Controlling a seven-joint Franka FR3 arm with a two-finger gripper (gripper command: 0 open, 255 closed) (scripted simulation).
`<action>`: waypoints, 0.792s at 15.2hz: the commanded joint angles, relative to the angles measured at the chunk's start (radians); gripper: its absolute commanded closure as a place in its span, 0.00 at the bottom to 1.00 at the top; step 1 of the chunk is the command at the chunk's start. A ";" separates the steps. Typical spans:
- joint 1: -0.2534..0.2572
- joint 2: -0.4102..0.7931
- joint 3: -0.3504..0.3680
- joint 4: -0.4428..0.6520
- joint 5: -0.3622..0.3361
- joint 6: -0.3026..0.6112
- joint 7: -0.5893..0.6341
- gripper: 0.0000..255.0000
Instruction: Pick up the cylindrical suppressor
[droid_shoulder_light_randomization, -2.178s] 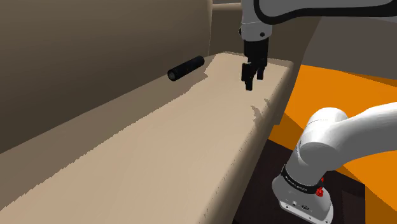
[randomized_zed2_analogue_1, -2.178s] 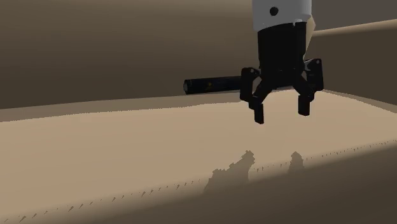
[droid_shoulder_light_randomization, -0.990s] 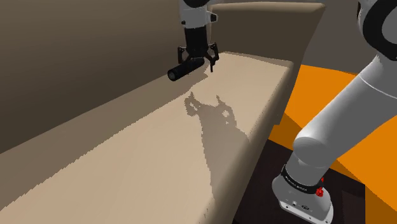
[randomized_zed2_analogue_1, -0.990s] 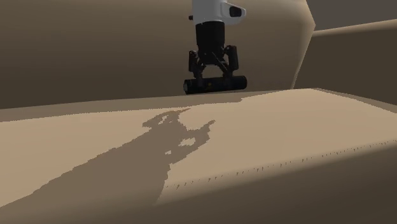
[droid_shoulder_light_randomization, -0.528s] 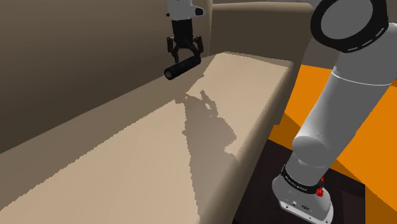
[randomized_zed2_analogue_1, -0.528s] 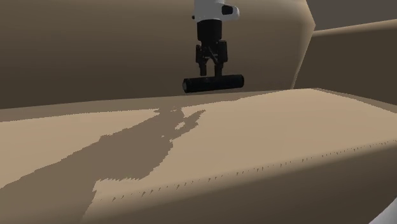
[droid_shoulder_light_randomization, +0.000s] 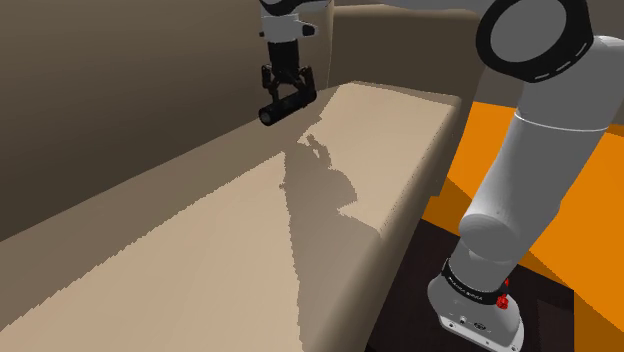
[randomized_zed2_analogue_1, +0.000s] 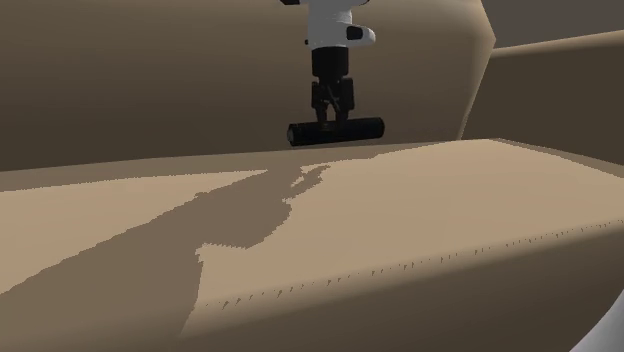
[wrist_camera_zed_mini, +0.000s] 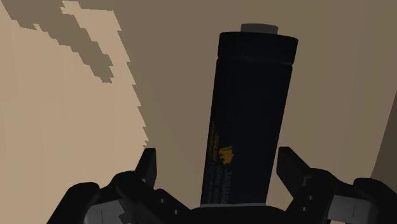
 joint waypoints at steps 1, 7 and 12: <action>-0.002 -0.003 -0.002 -0.032 0.001 0.022 -0.002 0.00; -0.002 -0.003 -0.002 -0.031 0.001 0.021 -0.003 1.00; -0.002 -0.003 -0.002 -0.032 0.001 0.022 -0.002 1.00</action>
